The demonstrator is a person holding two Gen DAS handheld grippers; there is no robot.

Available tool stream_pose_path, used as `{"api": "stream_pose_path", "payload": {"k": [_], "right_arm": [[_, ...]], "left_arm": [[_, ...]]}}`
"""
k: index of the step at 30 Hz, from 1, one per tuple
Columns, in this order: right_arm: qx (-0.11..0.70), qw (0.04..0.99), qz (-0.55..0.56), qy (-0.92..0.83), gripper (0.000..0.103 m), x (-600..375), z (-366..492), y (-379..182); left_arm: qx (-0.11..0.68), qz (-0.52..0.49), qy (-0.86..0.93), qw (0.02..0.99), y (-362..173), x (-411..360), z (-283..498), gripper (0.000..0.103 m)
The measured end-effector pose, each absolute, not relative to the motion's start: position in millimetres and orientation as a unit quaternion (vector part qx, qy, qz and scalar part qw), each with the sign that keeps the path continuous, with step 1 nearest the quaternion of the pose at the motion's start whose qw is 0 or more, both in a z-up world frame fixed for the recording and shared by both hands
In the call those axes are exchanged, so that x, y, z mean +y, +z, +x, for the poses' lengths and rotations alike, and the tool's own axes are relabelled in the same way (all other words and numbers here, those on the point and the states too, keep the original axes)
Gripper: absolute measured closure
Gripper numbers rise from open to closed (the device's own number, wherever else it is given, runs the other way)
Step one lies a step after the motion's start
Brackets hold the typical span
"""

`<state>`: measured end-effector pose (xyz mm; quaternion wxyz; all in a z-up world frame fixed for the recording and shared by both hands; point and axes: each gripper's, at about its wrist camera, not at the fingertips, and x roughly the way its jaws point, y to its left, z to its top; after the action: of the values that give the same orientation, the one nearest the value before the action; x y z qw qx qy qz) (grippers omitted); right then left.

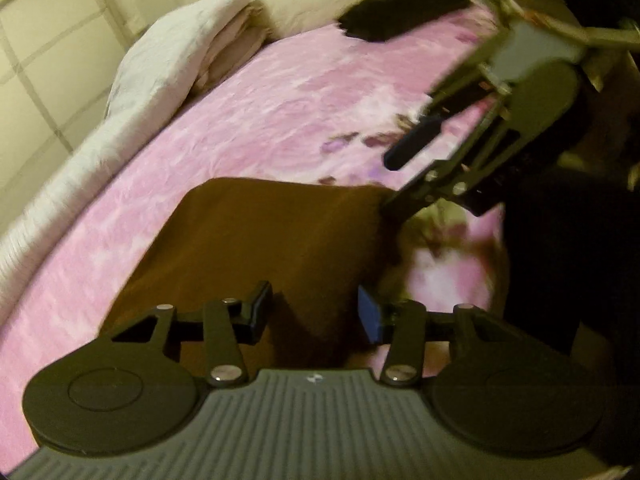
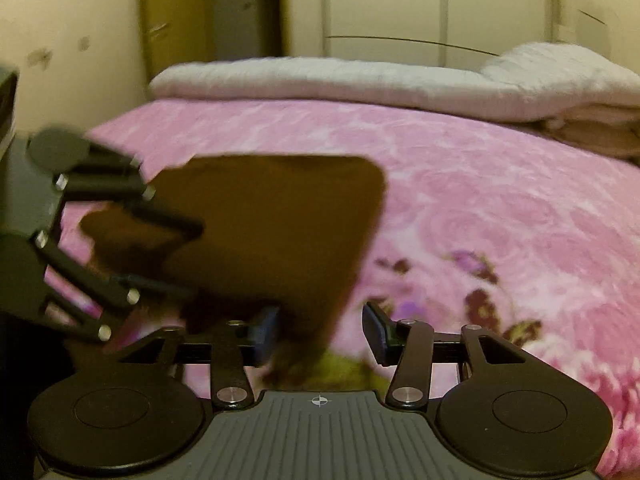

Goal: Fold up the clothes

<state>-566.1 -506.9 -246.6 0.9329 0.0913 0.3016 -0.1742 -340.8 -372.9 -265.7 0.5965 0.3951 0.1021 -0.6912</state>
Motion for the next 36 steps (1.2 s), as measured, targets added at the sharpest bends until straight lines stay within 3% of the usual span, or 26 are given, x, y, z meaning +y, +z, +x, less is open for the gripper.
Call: {"api": "stream_pose_path", "payload": {"k": [13,20,27,36], "right_arm": [[0.298,0.931,0.124,-0.173,0.054,-504.1,-581.3,-247.1],[0.257,0.950,0.114,-0.138,0.054,-486.6,-576.7,-225.5],[0.281,0.949,0.092,-0.108,0.055,-478.1,-532.6,-244.7],[0.282,0.946,0.092,-0.128,0.054,-484.6,-529.8,-230.4]], "left_arm": [[0.114,0.397,-0.696,0.587,-259.1,-353.6,-334.0,0.059],[0.122,0.360,-0.662,0.646,-241.9,-307.6,-303.6,0.059],[0.207,0.313,-0.625,0.684,-261.7,-295.8,-256.0,0.059],[0.209,0.279,-0.628,0.696,-253.5,-287.6,-251.2,0.059]]}}
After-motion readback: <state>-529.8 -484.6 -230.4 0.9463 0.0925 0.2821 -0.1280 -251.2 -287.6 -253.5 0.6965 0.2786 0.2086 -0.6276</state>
